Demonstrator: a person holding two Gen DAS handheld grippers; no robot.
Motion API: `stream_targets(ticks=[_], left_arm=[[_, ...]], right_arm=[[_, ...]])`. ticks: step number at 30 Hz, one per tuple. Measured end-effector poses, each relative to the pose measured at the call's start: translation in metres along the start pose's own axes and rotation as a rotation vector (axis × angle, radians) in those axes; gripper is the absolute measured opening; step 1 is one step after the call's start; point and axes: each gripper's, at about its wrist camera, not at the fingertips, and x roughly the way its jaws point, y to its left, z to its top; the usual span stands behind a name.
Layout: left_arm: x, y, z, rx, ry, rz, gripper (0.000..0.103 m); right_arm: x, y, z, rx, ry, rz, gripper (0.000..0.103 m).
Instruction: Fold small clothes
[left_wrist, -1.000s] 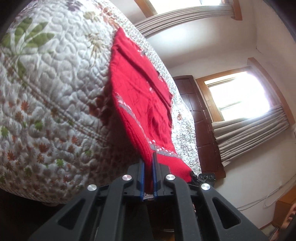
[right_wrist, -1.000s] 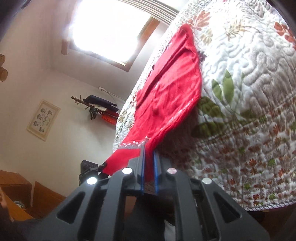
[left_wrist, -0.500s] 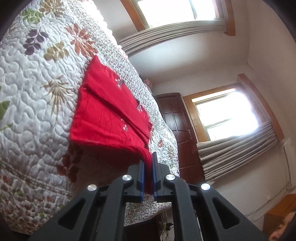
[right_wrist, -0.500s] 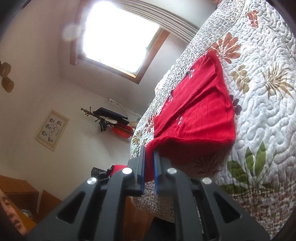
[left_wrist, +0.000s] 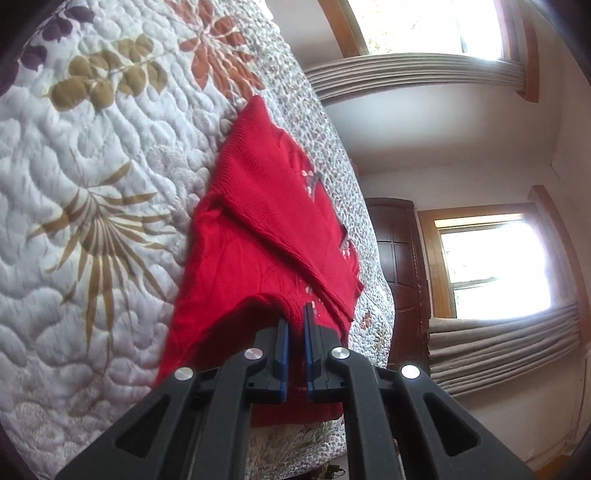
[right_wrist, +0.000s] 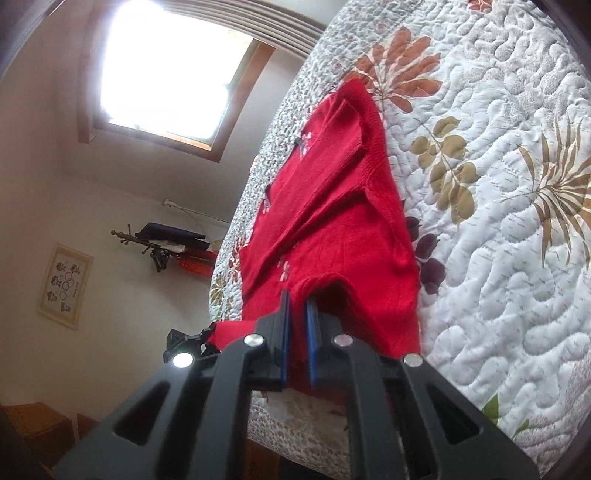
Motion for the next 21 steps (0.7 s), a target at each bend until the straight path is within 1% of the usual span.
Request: stream_targets(ticks=[4, 6, 7, 8, 9, 10, 12, 14, 17, 18, 19, 21], left_arm=[[0.021, 0.019, 0.014, -0.036, 0.011, 0.032, 0.006], [0.028, 0.03, 0.02, -0.063, 0.017, 0.03, 0.008], [0.031, 0.034, 0.022, -0.08, 0.027, 0.017, 0.008], [0.033, 0.037, 0.024, -0.088, 0.034, 0.01, 0.009], [0.033, 0.038, 0.024, -0.084, 0.033, 0.013, 0.012], [0.032, 0.038, 0.025, -0.073, 0.032, 0.011, 0.014], [0.027, 0.034, 0.025, -0.046, 0.023, 0.008, 0.014], [0.019, 0.028, 0.027, -0.013, 0.014, 0.002, 0.019], [0.01, 0.016, 0.027, 0.048, 0.011, 0.005, 0.03], [0.007, 0.012, 0.028, 0.076, 0.015, 0.01, 0.036], [0.006, 0.006, 0.028, 0.114, 0.02, 0.026, 0.04], [0.008, -0.006, 0.027, 0.205, 0.032, 0.085, 0.043]], right_arm=[[0.02, -0.019, 0.012, 0.03, 0.02, -0.043, 0.007], [0.025, -0.027, 0.019, 0.049, 0.022, -0.055, 0.014], [0.025, -0.029, 0.021, 0.059, 0.016, -0.051, 0.015], [0.023, -0.029, 0.023, 0.061, 0.01, -0.047, 0.02], [0.021, -0.029, 0.024, 0.057, 0.001, -0.044, 0.024], [0.018, -0.027, 0.025, 0.049, -0.004, -0.038, 0.025], [0.011, -0.022, 0.028, 0.023, -0.008, -0.031, 0.026], [0.005, -0.015, 0.031, -0.012, -0.01, -0.034, 0.026], [-0.003, -0.003, 0.033, -0.063, -0.01, -0.056, 0.026], [-0.003, 0.0, 0.033, -0.086, -0.007, -0.072, 0.026], [-0.003, 0.002, 0.033, -0.11, 0.001, -0.091, 0.026], [0.003, 0.007, 0.032, -0.154, 0.025, -0.128, 0.026]])
